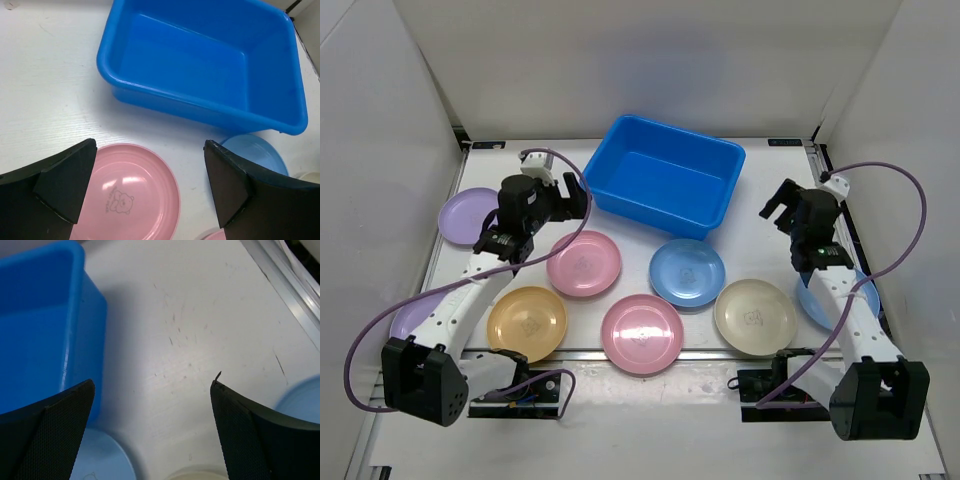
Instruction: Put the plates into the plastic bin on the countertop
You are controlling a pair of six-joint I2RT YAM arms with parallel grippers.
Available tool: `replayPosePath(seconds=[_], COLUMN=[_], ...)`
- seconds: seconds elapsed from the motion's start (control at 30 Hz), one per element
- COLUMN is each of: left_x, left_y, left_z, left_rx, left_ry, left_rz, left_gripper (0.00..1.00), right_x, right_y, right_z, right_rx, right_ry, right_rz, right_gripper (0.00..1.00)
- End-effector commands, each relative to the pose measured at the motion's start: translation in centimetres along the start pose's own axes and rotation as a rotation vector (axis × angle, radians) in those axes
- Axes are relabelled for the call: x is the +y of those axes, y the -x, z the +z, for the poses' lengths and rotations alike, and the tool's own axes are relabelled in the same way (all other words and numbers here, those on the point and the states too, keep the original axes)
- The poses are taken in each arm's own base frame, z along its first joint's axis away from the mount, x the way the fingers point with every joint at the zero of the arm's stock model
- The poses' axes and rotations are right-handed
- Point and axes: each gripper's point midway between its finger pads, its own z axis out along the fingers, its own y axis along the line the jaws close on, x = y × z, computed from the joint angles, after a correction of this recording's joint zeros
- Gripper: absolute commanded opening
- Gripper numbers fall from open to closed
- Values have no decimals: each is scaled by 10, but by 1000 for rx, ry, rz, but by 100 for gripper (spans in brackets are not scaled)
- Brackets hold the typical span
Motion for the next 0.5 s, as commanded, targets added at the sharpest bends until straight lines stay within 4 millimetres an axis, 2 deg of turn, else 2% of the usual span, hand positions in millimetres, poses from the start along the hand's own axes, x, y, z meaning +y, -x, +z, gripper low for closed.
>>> replayPosePath(seconds=[0.0, 0.03, 0.07, 0.13, 0.17, 0.2, 0.3, 0.33, 0.37, 0.4, 0.43, 0.47], left_x=[-13, -17, -18, -19, -18, -19, -19, -20, -21, -20, -21, -23], left_y=[5, 6, 8, 6, 4, 0, -7, -8, -6, -7, -9, -9], left_z=[-13, -15, -17, -19, -20, -20, -24, -24, -25, -25, -24, -23], left_rx=[-10, -15, -21, -17, -16, -6, 10, 12, 7, 9, 13, 18], left_ry=[-30, -46, -46, -43, -42, -48, -49, -48, -52, -49, -51, -61], left_rz=[-8, -3, 1, 0, -8, -11, -22, -19, -20, -22, -24, -26], left_gripper=[99, 99, 99, 99, 99, 99, 99, 99, 99, 99, 99, 99], right_x=[-11, -19, -26, -40, -57, -66, -84, -96, -98, -98, -84, -81], right_y=[-3, -12, 1, -8, -6, -4, -3, -8, -13, -15, -20, -28], right_z=[-6, -1, 1, -4, -2, -8, -10, -20, -18, -16, -2, 3], right_rx=[62, 98, 74, 128, 101, 99, 72, 92, 104, 132, 166, 221], right_ry=[-102, -155, -219, -327, -449, -517, -657, -740, -774, -768, -671, -618], right_rz=[78, 63, 63, 9, 1, -4, -12, -29, 1, -40, -52, -128], right_gripper=[99, 99, 99, 99, 99, 99, 99, 99, 99, 98, 97, 99])
